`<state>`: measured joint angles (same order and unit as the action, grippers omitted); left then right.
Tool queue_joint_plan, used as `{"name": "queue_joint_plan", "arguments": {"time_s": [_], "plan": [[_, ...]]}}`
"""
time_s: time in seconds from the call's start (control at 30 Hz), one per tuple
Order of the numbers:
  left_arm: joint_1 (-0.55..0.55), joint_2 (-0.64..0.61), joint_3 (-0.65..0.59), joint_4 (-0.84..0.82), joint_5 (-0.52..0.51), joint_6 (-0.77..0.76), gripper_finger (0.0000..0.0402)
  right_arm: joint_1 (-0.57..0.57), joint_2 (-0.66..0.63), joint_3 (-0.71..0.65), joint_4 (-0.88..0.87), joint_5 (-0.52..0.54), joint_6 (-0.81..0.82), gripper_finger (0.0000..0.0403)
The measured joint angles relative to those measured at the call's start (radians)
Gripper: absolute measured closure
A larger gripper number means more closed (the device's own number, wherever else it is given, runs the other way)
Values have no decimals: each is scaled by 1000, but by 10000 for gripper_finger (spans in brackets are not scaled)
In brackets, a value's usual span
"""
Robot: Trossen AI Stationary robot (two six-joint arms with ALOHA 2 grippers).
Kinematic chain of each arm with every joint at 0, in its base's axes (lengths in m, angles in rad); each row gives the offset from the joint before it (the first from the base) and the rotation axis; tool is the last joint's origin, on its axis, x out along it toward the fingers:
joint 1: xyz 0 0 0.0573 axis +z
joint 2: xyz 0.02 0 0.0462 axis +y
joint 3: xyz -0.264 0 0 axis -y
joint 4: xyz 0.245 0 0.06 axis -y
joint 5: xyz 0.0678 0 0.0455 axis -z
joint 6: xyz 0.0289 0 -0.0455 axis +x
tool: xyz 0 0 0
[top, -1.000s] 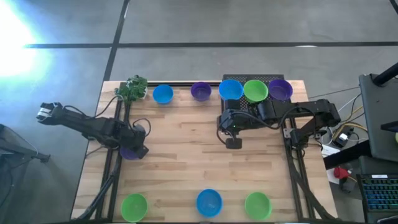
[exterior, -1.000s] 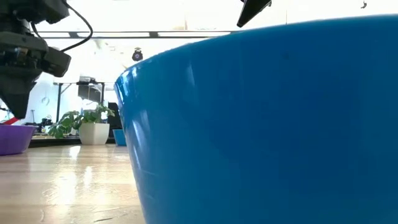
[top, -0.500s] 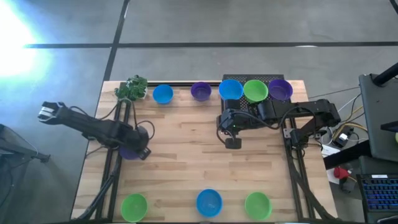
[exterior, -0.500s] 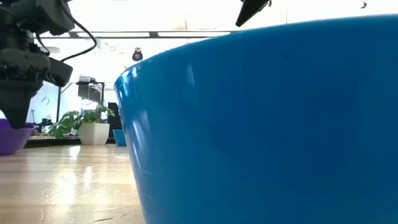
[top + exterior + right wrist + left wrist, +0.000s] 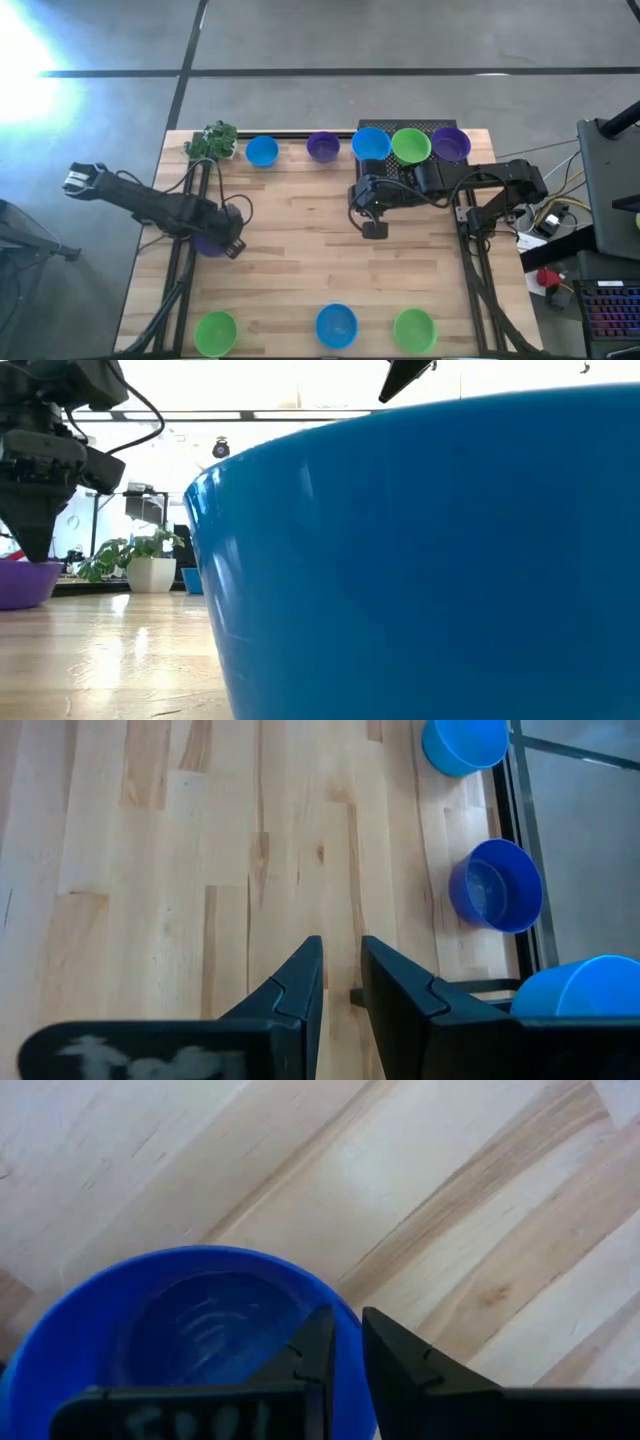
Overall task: Pick & Place Mini bowls
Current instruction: Stack the bottom purple bowl on the purple bowl on the shelf
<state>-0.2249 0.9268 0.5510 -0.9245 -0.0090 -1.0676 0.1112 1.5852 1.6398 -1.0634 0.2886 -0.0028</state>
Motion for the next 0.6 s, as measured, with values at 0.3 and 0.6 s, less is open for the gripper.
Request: {"name": "queue_joint_plan", "arguments": {"time_s": [0.3,0.6], "plan": [[-1,0,3,7,0,-16,355,0,0,0,4,1,0,335],[0,6,3,44,-1,-15,355,0,0,0,7,2,-1,335]]}}
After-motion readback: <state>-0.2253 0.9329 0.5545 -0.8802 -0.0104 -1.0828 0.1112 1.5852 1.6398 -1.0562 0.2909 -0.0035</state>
